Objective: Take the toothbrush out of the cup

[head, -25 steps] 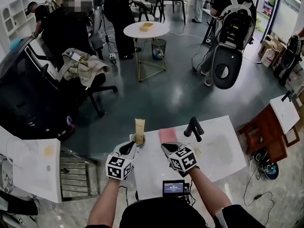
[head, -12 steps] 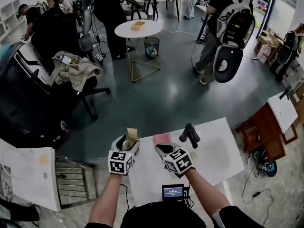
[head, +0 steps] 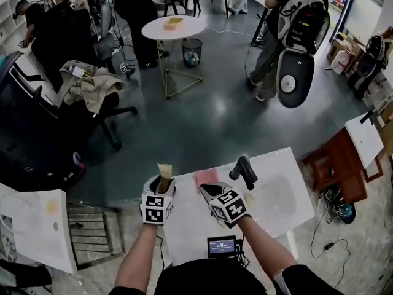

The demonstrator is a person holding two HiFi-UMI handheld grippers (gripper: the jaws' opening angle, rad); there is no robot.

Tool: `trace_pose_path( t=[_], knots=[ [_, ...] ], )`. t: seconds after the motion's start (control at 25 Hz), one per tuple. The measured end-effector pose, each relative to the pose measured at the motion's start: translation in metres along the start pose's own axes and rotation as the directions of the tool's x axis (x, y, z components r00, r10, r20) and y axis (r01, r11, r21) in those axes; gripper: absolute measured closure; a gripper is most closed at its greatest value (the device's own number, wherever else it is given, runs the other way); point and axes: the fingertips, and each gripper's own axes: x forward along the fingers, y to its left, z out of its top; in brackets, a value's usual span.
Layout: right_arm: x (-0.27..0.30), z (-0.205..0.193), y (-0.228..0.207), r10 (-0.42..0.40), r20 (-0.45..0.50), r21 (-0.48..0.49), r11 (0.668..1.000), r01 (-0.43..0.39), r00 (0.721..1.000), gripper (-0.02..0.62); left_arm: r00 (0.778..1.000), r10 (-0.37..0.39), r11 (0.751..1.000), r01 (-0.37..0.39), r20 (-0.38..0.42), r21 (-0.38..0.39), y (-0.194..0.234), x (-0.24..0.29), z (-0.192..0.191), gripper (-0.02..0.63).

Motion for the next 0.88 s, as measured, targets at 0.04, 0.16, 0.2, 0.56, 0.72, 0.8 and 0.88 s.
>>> trace_pose_path(
  t=[0.04,0.16,0.2,0.56,0.72,0.8,0.88],
  knots=[
    [0.000,-0.001,0.000,-0.002,-0.002,-0.001,1.000,0.002,1.000,0.586,1.000,0.004,1.000,-0.004,0.002,-0.001,0.001,-0.001,-0.001,0.416],
    [-0.002,-0.003,0.001,-0.006,-0.005,-0.003,1.000,0.006,1.000,0.586,1.000,0.017,1.000,-0.017,0.013,0.011,0.002,-0.005,0.000,0.462],
    [-0.003,-0.003,0.001,-0.007,-0.005,-0.004,1.000,0.007,1.000,0.586,1.000,0.024,1.000,-0.024,0.019,0.014,0.003,-0.008,0.001,0.493],
    [-0.014,0.001,0.012,-0.007,0.014,-0.004,1.000,0.007,1.000,0.586,0.993,0.025,1.000,-0.026,0.117,0.009,0.001,-0.036,0.024,0.541],
    [-0.021,0.005,0.019,-0.011,0.030,-0.013,1.000,0.012,0.999,0.586,0.981,0.004,1.000,-0.005,0.196,0.002,-0.004,-0.060,0.048,0.541],
    [-0.022,0.009,0.023,-0.013,0.042,-0.018,1.000,0.014,0.999,0.586,0.971,0.000,1.000,0.000,0.238,-0.001,-0.003,-0.074,0.060,0.543],
    [-0.022,0.013,0.028,-0.014,0.057,-0.022,1.000,0.015,0.998,0.586,0.963,-0.004,1.000,0.002,0.270,0.007,0.000,-0.088,0.069,0.545]
  ],
)
